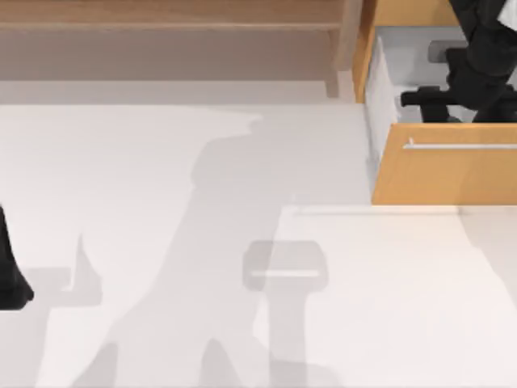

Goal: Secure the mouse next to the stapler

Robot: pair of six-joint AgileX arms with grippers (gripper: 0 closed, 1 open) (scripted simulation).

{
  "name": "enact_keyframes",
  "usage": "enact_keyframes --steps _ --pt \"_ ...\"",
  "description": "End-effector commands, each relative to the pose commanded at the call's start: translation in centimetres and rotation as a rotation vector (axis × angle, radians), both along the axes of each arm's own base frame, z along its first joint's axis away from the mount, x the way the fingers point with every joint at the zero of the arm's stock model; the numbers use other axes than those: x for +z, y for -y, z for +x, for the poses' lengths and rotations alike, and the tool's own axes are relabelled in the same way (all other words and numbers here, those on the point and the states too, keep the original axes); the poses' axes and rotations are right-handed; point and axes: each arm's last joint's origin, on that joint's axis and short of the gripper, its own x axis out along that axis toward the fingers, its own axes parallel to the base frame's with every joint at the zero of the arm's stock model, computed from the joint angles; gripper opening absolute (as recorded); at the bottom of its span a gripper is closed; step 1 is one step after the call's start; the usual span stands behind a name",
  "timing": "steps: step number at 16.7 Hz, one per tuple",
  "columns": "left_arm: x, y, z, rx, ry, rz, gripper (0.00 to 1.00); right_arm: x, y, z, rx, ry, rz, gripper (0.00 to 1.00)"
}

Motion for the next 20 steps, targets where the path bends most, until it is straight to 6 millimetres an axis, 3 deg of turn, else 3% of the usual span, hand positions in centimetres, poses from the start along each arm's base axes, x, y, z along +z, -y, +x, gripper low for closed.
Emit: enact_keyframes --steps 5,11,16,20 --pt "0.0 0.0 0.0 0.0 0.0 0.0 1.0 2.7 -0.1 -0.6 0.032 0.031 0.005 0.0" --pt "0.0 0.0 0.0 0.0 0.0 0.0 1.0 8.6 1.2 -2.5 0.109 0.135 0.022 0.0" --pt "0.0 0.0 0.0 0.0 0.0 0.0 1.0 12.7 5.7 -4.2 0.113 0.254 0.01 0.0" --pt "0.0 0.0 0.0 0.0 0.0 0.0 1.0 13.6 11.1 -5.9 0.072 0.297 -0.027 0.0"
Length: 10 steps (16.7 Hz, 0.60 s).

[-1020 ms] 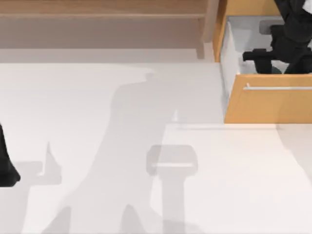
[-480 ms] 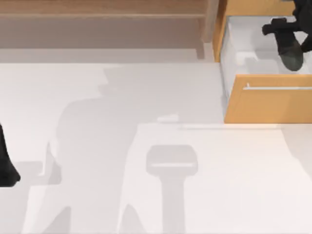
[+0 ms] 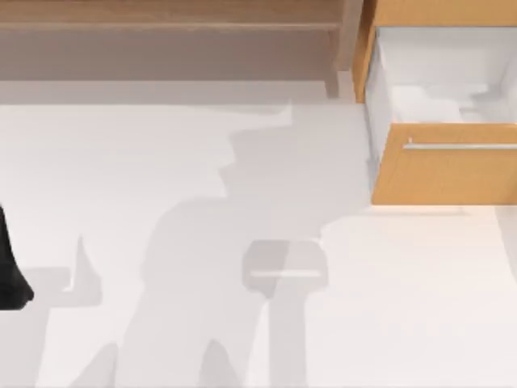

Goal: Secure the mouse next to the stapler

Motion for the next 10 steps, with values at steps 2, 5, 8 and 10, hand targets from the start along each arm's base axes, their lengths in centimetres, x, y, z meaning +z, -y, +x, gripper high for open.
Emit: enact_keyframes --steps 2,5,8,10 --pt "0.0 0.0 0.0 0.0 0.0 0.0 1.0 -0.3 2.7 -1.0 -0.028 0.0 -0.016 0.0" --pt "0.0 0.0 0.0 0.0 0.0 0.0 1.0 -1.7 6.5 -2.8 -0.068 -0.029 -0.033 0.0" --pt "0.0 0.0 0.0 0.0 0.0 0.0 1.0 -3.9 9.3 -4.8 -0.094 -0.086 -0.035 0.0" --pt "0.0 0.0 0.0 0.0 0.0 0.0 1.0 -5.8 10.6 -6.0 -0.101 -0.135 -0.026 0.0"
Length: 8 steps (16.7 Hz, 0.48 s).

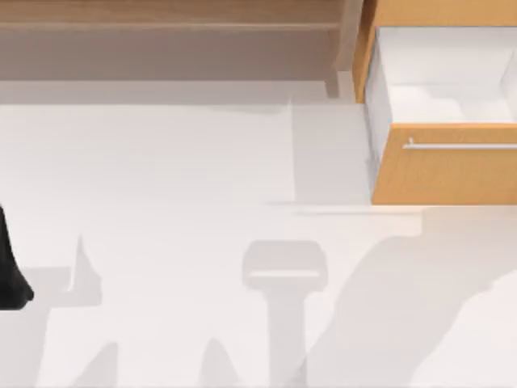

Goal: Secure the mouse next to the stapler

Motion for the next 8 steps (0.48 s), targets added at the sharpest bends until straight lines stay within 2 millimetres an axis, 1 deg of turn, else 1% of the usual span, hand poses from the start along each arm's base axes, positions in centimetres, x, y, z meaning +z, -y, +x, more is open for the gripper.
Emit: enact_keyframes --steps 2,5,7,8 --pt "0.0 0.0 0.0 0.0 0.0 0.0 1.0 -1.9 0.8 -1.1 0.0 -0.051 0.018 0.0" --pt "0.0 0.0 0.0 0.0 0.0 0.0 1.0 -4.4 1.3 -2.6 0.007 -0.12 0.047 0.0" --pt "0.0 0.0 0.0 0.0 0.0 0.0 1.0 -5.5 1.4 -3.2 0.012 -0.15 0.063 0.0" --pt "0.0 0.0 0.0 0.0 0.0 0.0 1.0 -5.8 1.4 -3.3 0.014 -0.157 0.067 0.0"
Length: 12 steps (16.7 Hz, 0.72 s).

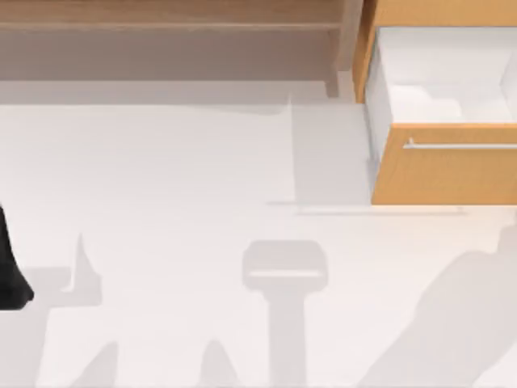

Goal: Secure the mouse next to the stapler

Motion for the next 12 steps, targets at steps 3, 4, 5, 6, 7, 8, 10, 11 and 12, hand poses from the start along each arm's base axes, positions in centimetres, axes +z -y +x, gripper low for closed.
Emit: enact_keyframes --steps 3,4,5,6,7,8,10,11,12 --pt "0.0 0.0 0.0 0.0 0.0 0.0 1.0 -0.08 0.0 -0.05 0.001 -0.002 0.001 0.0" --pt "0.0 0.0 0.0 0.0 0.0 0.0 1.0 -0.08 0.0 -0.05 0.001 -0.002 0.001 0.0" --pt "0.0 0.0 0.0 0.0 0.0 0.0 1.0 0.06 -0.18 0.03 0.003 0.001 0.0 0.0" --pt "0.0 0.0 0.0 0.0 0.0 0.0 1.0 0.07 -0.18 0.03 0.003 0.001 0.0 0.0" --pt "0.0 0.0 0.0 0.0 0.0 0.0 1.0 0.09 -0.17 0.04 0.003 0.002 -0.001 0.0" --pt "0.0 0.0 0.0 0.0 0.0 0.0 1.0 0.13 -0.17 0.05 0.003 0.004 -0.001 0.0" --pt "0.0 0.0 0.0 0.0 0.0 0.0 1.0 0.27 -0.16 0.1 0.003 0.012 -0.005 0.0" --pt "0.0 0.0 0.0 0.0 0.0 0.0 1.0 0.36 -0.15 0.13 0.004 0.017 -0.007 0.0" --pt "0.0 0.0 0.0 0.0 0.0 0.0 1.0 0.47 -0.14 0.17 0.004 0.023 -0.009 0.0"
